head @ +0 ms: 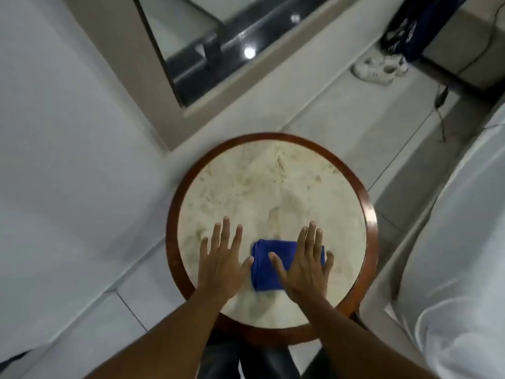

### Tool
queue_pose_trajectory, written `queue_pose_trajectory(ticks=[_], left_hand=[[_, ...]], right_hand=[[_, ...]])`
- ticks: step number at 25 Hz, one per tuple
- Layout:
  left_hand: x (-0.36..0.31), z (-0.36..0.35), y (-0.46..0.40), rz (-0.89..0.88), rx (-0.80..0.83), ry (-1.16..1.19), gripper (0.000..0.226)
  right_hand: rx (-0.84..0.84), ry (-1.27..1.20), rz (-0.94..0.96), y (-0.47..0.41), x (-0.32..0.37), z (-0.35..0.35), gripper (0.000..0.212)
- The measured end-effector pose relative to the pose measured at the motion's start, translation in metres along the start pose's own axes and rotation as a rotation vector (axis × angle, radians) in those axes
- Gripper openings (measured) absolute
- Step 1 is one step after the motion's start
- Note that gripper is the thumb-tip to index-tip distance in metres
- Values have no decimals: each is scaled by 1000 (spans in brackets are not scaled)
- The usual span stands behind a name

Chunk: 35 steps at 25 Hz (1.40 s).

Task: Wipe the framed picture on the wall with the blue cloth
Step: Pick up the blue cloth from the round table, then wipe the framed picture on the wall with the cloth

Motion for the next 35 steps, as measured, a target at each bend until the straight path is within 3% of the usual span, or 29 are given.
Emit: queue_pose_trajectory(ticks=[1, 6, 11, 15, 19, 25, 27, 31, 35], left_hand=[[1, -36, -6, 21, 41, -12, 79], [2, -103, -24, -14, -164, -46, 72], [1, -94, -31, -52, -206, -109, 76], [-11, -69, -36, -139, -164, -142, 80], [0, -1, -17, -134, -242, -174, 81], [26, 181, 58, -83, -442, -243, 81], [36, 266, 92, -42, -534, -231, 80], [60, 459, 176, 6, -803, -304, 76], [83, 646, 286, 45, -1160, -433, 77]], right_hand=[[31, -39, -91, 1, -6, -33, 107], [-130, -98, -363, -11, -3, -92, 107], [-247, -75, -330, -13, -3, -88, 76], [-150, -86, -226, -21, 6, -91, 59], [-88, -159, -175, -18, 5, -66, 55], [-411, -404, 55, 24, 98, 107, 53], [-399, -572, 56, 34, 142, 177, 51], [-488, -876, 320, 70, 275, 360, 56], [-892, -1022, 682, 147, 390, 582, 55]])
Point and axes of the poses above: each hand's wrist, its own y-axis away from the middle knuckle, its own z-axis out of the back of the hand, x = y × z, the point moved 10 cm from there along -y, towards the middle knuckle, and after that the axes turned 5 degrees about y, right-handed, at the moved point
